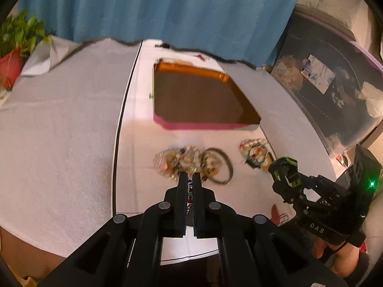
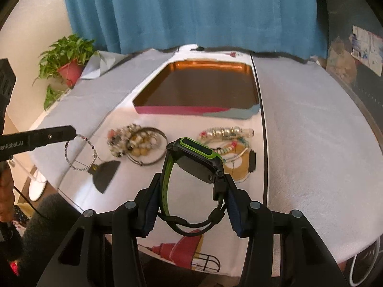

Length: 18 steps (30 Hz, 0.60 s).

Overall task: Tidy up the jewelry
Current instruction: 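Carry the watch with the right tool into the orange tray and open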

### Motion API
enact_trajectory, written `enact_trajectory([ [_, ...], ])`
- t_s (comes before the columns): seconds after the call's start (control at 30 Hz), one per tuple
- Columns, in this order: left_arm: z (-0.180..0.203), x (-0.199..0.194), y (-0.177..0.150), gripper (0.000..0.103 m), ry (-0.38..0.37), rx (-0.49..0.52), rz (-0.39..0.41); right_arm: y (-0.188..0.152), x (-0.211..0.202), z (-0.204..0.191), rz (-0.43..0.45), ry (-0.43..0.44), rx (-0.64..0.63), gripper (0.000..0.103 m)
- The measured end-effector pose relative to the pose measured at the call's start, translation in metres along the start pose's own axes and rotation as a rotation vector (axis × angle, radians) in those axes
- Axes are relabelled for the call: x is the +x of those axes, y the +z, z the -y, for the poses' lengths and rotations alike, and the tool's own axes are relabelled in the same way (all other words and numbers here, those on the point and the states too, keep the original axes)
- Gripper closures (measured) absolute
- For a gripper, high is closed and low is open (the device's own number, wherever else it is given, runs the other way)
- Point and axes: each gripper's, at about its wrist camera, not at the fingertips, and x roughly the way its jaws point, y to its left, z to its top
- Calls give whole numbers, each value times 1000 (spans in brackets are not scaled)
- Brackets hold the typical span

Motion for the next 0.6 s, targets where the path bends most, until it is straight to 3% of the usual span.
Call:
enact_trajectory([
  [0.27, 16, -28, 11, 102, -5, 8, 51, 14, -51, -7, 132, 63, -20, 53],
  [0.6, 63, -70, 27, 102, -16, 98, 126, 32, -106, -9, 192, 58, -21, 53],
])
